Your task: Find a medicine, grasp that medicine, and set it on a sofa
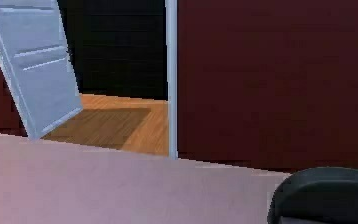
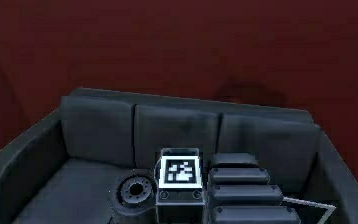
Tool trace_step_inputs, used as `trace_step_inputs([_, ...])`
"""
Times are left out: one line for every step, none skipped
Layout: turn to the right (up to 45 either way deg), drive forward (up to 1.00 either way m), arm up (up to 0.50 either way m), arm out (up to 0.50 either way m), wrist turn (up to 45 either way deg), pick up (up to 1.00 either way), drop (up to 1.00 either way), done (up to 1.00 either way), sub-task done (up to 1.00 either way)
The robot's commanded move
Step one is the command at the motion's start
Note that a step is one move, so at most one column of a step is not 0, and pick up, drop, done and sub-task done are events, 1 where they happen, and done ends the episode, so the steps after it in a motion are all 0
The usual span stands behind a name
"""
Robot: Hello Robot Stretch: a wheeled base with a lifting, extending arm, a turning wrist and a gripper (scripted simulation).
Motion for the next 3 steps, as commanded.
trace_step_inputs([-33.0,0.00,0.00,0.00,0.0,0.00,0.00,0.00,0.00])
trace_step_inputs([45.0,0.00,0.00,0.00,0.0,0.00,0.00,0.00,0.00])
trace_step_inputs([45.0,0.00,0.00,0.00,0.0,0.00,0.00,0.00,0.00])
